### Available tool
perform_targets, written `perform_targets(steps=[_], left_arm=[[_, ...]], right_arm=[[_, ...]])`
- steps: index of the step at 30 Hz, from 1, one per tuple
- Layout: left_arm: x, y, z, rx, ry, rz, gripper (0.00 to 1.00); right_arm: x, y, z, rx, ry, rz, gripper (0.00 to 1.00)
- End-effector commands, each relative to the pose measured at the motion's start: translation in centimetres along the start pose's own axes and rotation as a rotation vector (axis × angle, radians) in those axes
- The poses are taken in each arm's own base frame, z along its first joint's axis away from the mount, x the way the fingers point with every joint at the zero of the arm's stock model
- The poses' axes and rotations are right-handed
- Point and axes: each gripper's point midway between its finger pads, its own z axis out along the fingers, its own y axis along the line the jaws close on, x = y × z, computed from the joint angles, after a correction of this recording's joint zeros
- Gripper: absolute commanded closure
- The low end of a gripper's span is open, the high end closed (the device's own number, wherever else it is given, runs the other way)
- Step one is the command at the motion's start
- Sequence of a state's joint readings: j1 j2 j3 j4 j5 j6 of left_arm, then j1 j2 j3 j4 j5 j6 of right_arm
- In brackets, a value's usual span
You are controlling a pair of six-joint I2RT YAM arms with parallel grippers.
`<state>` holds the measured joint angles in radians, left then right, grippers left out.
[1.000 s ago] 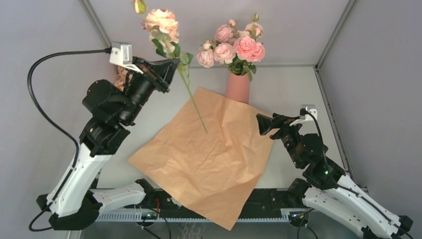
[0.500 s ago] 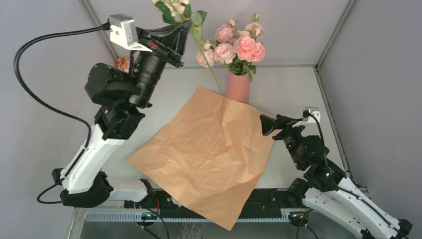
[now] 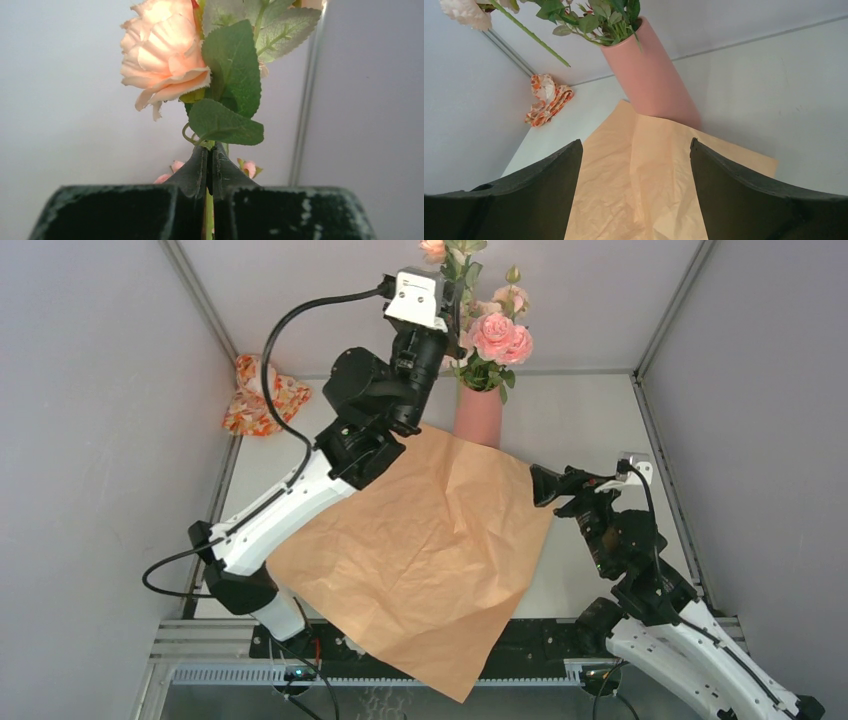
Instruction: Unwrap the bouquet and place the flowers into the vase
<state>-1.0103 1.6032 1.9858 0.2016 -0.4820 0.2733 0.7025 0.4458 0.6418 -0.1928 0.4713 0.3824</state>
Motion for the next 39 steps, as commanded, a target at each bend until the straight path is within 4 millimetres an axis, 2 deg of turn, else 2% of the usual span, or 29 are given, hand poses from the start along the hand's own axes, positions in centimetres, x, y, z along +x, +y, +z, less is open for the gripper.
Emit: perform_targets(steps=[1, 6, 9, 17, 25, 31, 39], left_arm=[[-5.5, 3.4, 0.0, -0.181, -0.178, -0.008, 1.00], [-4.9, 3.5, 0.5, -0.227, -0.217, 0.009, 1.00], [-5.3, 3.7, 0.3, -0.238, -0.242, -0.004, 1.00], [-4.9, 4.2, -1.9, -0.212, -0.267, -0.093, 1.00], [-4.3, 4.4, -2.8, -0.208, -0.274, -0.133, 1.00], [-4.9, 3.9, -2.4, -0.186, -0.297, -0.173, 1.00], [-3.5, 2.7, -1.0, -0.191, -0.313, -0.180, 1.00]], right_arm=[[-0.5, 0.3, 0.4, -0.026, -0.016, -0.013, 0.13], [-0.3, 0.1, 0.9, -0.016, -0.005, -0.019, 0.13], [-0.3, 0.0, 1.0, -0.016, -0.006, -0.019, 0.12], [-0.4, 0.1, 1.4, -0.026, -0.004, -0.013, 0.13], [-0.7, 0.2, 1.0, -0.042, -0.014, -0.003, 0.13], [-0.9, 0.2, 0.6, -0.045, -0.019, 0.007, 0.13], [-1.0, 0.3, 0.3, -0.057, -0.020, 0.011, 0.12]])
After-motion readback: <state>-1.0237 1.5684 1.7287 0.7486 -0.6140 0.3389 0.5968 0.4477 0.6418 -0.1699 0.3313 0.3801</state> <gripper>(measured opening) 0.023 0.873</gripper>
